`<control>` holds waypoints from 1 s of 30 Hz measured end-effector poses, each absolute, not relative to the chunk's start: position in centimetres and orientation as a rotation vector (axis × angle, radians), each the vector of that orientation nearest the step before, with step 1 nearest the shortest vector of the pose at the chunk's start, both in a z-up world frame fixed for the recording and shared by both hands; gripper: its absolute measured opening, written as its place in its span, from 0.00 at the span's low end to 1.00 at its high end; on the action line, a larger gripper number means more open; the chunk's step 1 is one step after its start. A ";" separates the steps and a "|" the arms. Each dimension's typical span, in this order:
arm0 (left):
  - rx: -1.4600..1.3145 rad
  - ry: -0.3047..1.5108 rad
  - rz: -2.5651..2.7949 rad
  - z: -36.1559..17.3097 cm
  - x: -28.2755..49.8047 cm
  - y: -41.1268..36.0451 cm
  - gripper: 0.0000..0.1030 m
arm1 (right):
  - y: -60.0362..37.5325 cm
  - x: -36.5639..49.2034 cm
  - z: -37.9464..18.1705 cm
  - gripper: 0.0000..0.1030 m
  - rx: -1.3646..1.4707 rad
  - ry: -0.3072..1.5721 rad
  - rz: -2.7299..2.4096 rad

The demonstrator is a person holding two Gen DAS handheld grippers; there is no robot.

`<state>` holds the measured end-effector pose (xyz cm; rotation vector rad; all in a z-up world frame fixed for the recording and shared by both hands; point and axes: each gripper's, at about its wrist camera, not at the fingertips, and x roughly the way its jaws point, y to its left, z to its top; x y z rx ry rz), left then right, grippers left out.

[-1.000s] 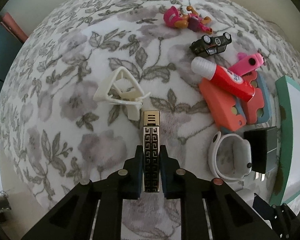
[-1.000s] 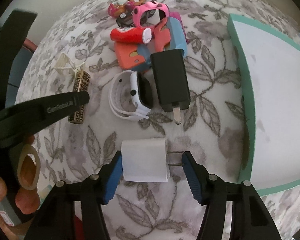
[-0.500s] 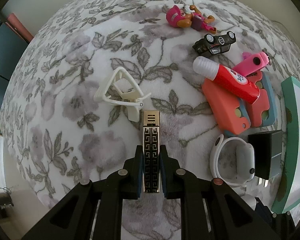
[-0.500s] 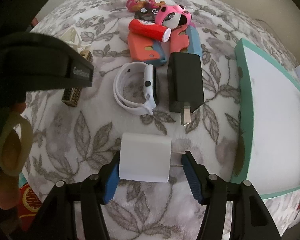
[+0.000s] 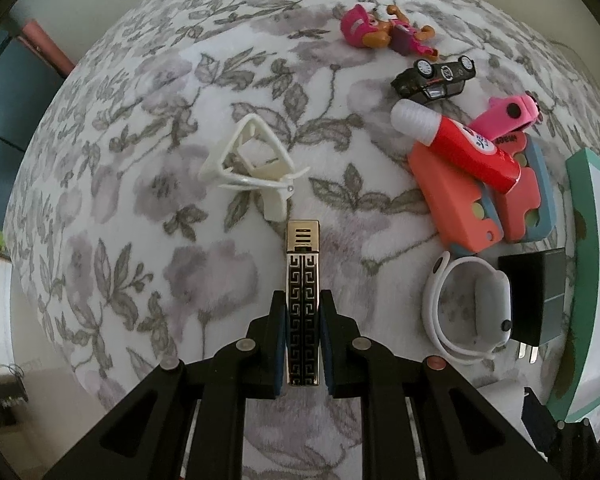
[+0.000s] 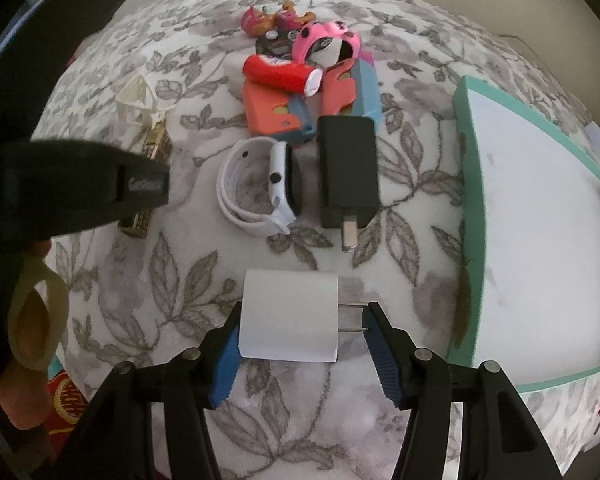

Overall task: Organize rigid objects
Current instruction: 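Carry both items into the teal tray and open both tools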

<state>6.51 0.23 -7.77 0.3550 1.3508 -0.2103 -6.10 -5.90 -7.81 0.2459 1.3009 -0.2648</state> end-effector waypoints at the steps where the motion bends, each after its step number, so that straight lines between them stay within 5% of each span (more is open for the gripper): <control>1: 0.348 1.351 -0.203 -7.6 6.5 0.4 0.15 | -6.3 -6.3 -7.4 0.58 0.252 1.299 -0.269; 14: 0.243 1.266 -0.233 -2.5 6.5 0.6 0.15 | -10.2 -8.0 -2.6 0.58 0.316 1.207 -0.332; 30: 0.294 1.188 -0.425 1.5 2.3 -9.9 0.15 | -20.6 -11.5 -2.2 0.58 0.554 1.135 -0.664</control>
